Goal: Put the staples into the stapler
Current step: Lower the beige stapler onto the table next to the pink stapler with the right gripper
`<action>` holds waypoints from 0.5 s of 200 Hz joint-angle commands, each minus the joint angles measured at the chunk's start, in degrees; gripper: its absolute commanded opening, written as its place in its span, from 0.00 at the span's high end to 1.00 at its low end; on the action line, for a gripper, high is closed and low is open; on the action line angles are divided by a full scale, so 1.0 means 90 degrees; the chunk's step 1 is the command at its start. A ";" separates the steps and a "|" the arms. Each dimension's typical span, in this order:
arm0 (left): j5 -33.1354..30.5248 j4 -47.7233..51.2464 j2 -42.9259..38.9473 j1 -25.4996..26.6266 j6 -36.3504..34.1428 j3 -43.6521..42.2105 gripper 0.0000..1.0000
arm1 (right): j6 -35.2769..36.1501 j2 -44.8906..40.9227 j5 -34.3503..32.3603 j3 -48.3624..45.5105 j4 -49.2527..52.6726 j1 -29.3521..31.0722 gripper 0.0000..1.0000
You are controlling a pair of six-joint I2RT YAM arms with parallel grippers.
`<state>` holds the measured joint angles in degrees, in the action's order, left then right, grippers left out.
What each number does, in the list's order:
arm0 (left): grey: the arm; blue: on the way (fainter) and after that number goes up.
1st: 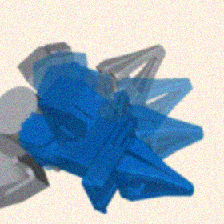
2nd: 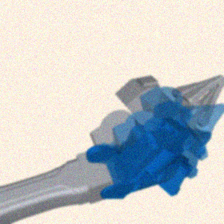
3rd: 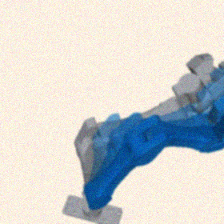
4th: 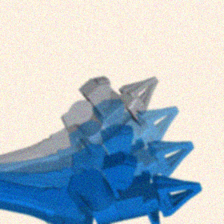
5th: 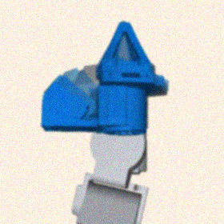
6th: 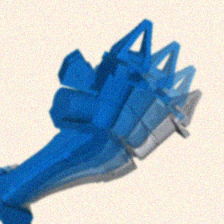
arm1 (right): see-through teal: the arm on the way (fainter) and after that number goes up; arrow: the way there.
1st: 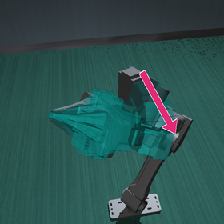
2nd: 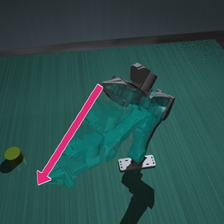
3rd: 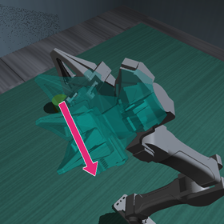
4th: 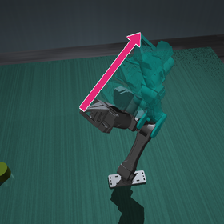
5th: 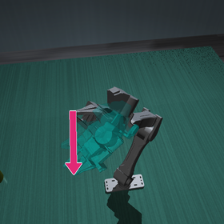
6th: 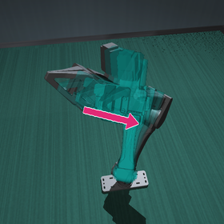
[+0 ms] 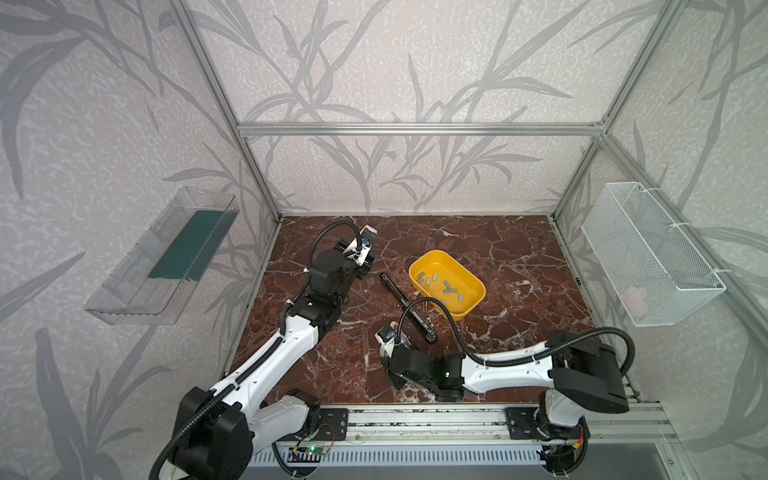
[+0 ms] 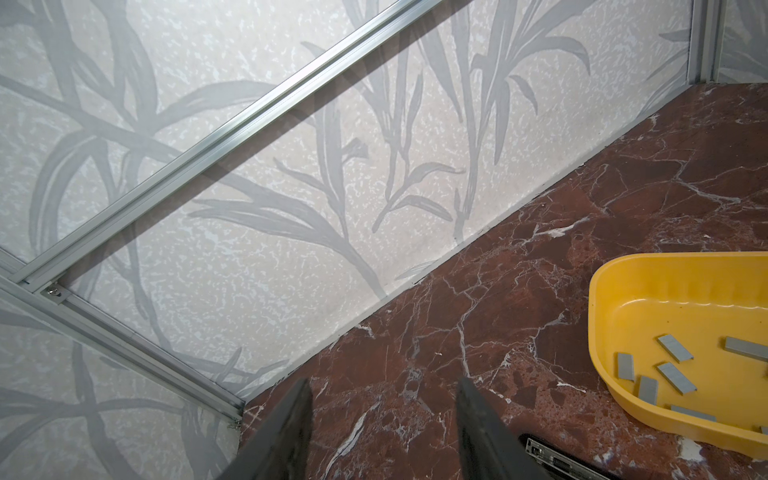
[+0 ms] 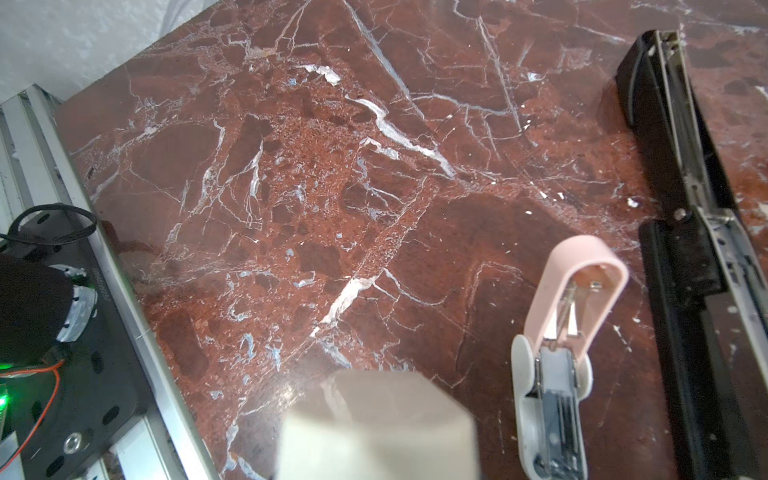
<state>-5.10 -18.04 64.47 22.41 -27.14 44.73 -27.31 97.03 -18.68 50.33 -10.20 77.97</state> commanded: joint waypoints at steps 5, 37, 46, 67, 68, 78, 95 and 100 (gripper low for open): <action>0.0146 0.0006 0.0016 -0.0049 0.0086 0.0218 0.45 | -0.0212 0.0352 0.0123 0.0309 0.0253 0.0038 1.00; 0.0144 -0.0097 -0.0022 -0.0059 0.0073 0.0174 0.45 | -0.0274 0.0698 0.0226 0.0617 0.0547 0.0039 1.00; 0.0193 -0.0003 -0.0005 -0.0061 0.0080 0.0216 0.45 | -0.0310 0.0772 0.0211 0.0662 0.0600 0.0049 1.00; 0.0194 0.0043 -0.0044 -0.0061 0.0061 0.0211 0.45 | -0.0363 0.0876 0.0165 0.0733 0.0661 0.0037 1.00; 0.0190 0.0028 -0.0044 -0.0060 0.0063 0.0209 0.45 | -0.0364 0.0882 0.0168 0.0735 0.0667 0.0042 1.00; 0.0209 -0.0064 -0.0032 -0.0068 0.0066 0.0184 0.45 | -0.0382 0.0924 0.0151 0.0779 0.0743 0.0041 1.00; 0.0271 0.0091 -0.0006 -0.0077 0.0066 0.0244 0.45 | -0.0427 0.1011 0.0120 0.0837 0.0835 0.0042 1.00; 0.0274 0.0147 -0.0019 -0.0069 0.0060 0.0256 0.46 | -0.0449 0.1040 0.0122 0.0868 0.0865 0.0043 1.00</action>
<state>-3.86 -17.56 64.47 22.06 -27.16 44.88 -30.06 104.90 -16.91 55.92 -4.58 78.02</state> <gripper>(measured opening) 0.548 0.305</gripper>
